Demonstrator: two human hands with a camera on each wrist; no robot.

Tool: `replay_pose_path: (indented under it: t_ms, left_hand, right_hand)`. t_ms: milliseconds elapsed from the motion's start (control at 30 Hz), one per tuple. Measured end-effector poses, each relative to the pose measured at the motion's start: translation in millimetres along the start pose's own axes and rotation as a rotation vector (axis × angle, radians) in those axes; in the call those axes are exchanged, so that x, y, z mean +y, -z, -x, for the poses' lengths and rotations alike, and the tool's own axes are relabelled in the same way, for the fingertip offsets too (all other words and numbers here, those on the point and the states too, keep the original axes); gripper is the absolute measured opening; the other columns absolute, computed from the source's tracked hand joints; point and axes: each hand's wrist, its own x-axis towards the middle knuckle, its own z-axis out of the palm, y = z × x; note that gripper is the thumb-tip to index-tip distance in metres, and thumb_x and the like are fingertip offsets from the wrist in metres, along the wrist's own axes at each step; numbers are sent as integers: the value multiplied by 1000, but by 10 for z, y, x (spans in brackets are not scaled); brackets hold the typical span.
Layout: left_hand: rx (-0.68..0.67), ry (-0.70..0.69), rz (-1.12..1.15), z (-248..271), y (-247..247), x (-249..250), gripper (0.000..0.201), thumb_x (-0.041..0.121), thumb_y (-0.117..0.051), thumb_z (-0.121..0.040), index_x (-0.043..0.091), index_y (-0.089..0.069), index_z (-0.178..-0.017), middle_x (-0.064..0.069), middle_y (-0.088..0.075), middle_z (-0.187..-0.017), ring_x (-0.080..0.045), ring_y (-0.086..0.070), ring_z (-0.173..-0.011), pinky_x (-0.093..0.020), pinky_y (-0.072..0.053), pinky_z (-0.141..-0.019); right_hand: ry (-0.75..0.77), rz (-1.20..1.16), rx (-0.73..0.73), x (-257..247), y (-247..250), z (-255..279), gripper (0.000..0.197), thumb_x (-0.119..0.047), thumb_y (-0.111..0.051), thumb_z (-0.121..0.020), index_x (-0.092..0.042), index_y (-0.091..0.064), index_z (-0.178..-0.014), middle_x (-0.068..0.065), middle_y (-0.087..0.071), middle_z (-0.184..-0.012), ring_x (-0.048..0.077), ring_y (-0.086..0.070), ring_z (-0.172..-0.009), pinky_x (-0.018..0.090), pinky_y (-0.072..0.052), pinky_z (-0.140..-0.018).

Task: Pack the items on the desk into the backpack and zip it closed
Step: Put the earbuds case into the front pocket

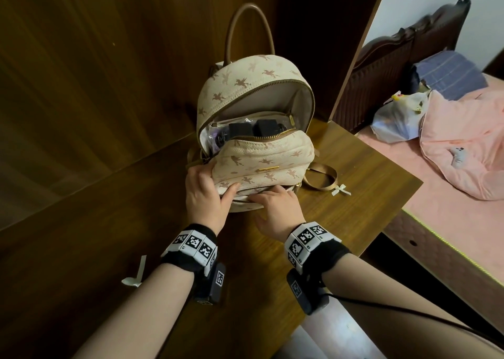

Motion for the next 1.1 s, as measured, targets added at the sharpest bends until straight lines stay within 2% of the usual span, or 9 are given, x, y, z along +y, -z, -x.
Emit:
replay_pose_path:
  t_ms: [167, 333, 467, 567, 667, 767, 833, 967, 1100]
  left_hand:
    - [7, -4, -2, 23, 5, 16, 64, 32, -76, -71, 9, -39, -118, -24, -54, -109, -33, -52, -103, -39, -48, -85]
    - [-24, 22, -2, 18, 26, 30, 67, 31, -79, -70, 10, -38, -119, -23, -53, -110, -37, -54, -104, -40, -50, -84]
    - [-52, 25, -2, 13, 47, 41, 66, 34, -76, -71, 11, -37, -119, -23, -53, -111, -39, -56, -103, -41, -50, -83]
    - [-73, 34, -2, 13, 72, 44, 64, 35, -73, -73, 12, -37, -120, -23, -53, -113, -40, -56, -105, -42, -50, -85]
    - [-110, 69, -18, 29, 94, 44, 64, 29, -76, -73, 12, -37, -122, -25, -52, -117, -41, -54, -108, -44, -50, -86]
    - [-161, 128, -25, 62, 142, 54, 67, 21, -78, -76, 7, -41, -130, -23, -49, -127, -40, -51, -117, -43, -48, -91]
    - [-187, 161, -9, 63, 199, 69, 67, 19, -75, -80, 4, -41, -136, -19, -44, -136, -35, -47, -124, -38, -44, -95]
    - [-255, 185, -50, 101, 351, 72, 67, 17, -63, -89, 13, -29, -147, -11, -31, -151, -28, -39, -135, -35, -40, -101]
    - [-263, 230, -160, 310, 554, 13, 62, 19, -58, -93, 14, -30, -148, -8, -31, -152, -24, -38, -135, -34, -39, -104]
  right_hand:
    - [-28, 42, -61, -14, -5, -3, 48, -27, -59, -82, -30, -52, -130, -9, -58, -127, 19, -41, -121, 34, -34, -94]
    - [-18, 13, -68, 14, 14, 4, 49, -23, -57, -83, -28, -52, -131, -10, -57, -129, 19, -40, -124, 33, -35, -94]
    - [35, -23, -70, 59, 8, 13, 54, -19, -58, -81, -25, -49, -134, -7, -56, -131, 19, -41, -122, 33, -40, -98]
    - [75, -76, 2, 83, -29, 46, 54, -16, -58, -81, -21, -50, -134, -3, -59, -127, 20, -45, -114, 28, -38, -94]
    - [103, -125, 146, 79, -86, 103, 49, -14, -61, -78, -18, -58, -126, -1, -65, -117, 21, -51, -106, 25, -40, -86]
    - [128, -146, 257, 77, -110, 136, 41, -13, -64, -75, -17, -66, -115, 0, -70, -108, 21, -61, -104, 28, -47, -87]
    - [157, -136, 318, 77, -103, 153, 36, -12, -66, -73, -17, -69, -108, 0, -72, -103, 20, -66, -99, 29, -50, -86]
    - [165, -124, 344, 65, -89, 191, 28, -10, -64, -78, -18, -71, -104, -2, -71, -104, 18, -65, -102, 29, -50, -87]
    - [203, -126, 371, 71, -68, 235, 24, -8, -64, -77, -17, -72, -98, -1, -70, -105, 20, -63, -103, 27, -47, -87]
